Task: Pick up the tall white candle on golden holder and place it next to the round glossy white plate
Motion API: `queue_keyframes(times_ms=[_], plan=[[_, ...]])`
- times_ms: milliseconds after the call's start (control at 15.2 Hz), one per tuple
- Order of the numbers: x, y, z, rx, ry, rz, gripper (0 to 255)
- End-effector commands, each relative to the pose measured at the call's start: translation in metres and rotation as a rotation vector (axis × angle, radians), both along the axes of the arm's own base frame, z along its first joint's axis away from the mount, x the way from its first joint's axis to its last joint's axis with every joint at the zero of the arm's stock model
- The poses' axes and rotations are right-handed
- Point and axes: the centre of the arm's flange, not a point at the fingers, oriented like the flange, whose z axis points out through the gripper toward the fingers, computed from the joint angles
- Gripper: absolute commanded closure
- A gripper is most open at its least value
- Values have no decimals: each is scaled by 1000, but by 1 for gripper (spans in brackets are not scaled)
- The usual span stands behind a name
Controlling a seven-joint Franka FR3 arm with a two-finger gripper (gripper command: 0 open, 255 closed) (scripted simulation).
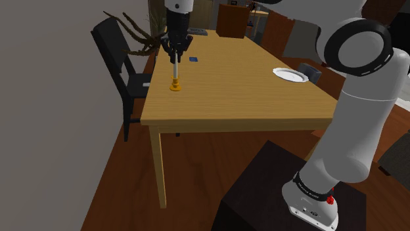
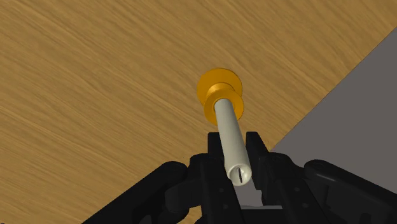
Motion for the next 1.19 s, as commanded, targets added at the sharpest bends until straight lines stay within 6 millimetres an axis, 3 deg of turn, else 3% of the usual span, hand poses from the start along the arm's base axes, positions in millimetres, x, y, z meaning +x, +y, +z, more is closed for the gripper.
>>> queue_keyframes(times_ms=[0,792,1122], plan=[[1,0,10,0,0,0,255],[1,0,72,0,0,0,255],[-45,-45,85,0,0,0,255]])
